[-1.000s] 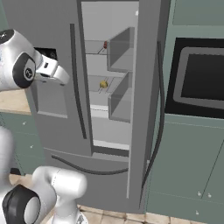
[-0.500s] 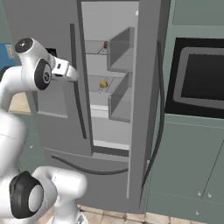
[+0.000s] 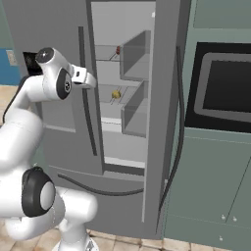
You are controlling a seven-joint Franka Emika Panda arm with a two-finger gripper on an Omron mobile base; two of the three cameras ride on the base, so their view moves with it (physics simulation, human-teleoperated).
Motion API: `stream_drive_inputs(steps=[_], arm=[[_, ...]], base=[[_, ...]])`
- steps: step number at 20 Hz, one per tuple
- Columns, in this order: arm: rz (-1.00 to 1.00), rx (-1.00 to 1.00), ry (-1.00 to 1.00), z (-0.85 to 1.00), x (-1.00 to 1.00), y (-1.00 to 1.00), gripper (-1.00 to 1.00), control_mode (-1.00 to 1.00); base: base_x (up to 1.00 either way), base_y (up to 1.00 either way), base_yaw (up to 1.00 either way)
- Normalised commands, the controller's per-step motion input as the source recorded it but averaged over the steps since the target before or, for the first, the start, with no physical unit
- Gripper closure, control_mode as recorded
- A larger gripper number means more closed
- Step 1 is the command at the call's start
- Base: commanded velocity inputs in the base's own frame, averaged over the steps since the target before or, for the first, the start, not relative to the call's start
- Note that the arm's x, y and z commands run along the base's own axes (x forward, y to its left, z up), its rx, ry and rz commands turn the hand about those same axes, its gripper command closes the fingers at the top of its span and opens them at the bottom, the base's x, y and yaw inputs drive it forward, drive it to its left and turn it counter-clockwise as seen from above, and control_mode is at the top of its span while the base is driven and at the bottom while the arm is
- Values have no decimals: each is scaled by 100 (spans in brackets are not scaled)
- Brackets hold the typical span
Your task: Retrieve the sausage and cheese from the fridge and place them on the cutting board on the counter.
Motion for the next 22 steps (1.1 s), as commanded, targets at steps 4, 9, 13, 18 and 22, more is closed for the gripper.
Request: stream_drive_inputs(steps=[4,9,13,18,22], arm=[[0,0,0,-11,51,13,-100,-100],[0,0,0,-6,49,8,-100,-100],[0,0,0,-8,49,0,-100,-100],[0,0,-2,-23,42,0,-100,-100],[0,0,-2,-25,45,0,100,-100]], base=[[0,0,0],[0,0,0],[0,0,0],[0,0,0],[0,0,0]])
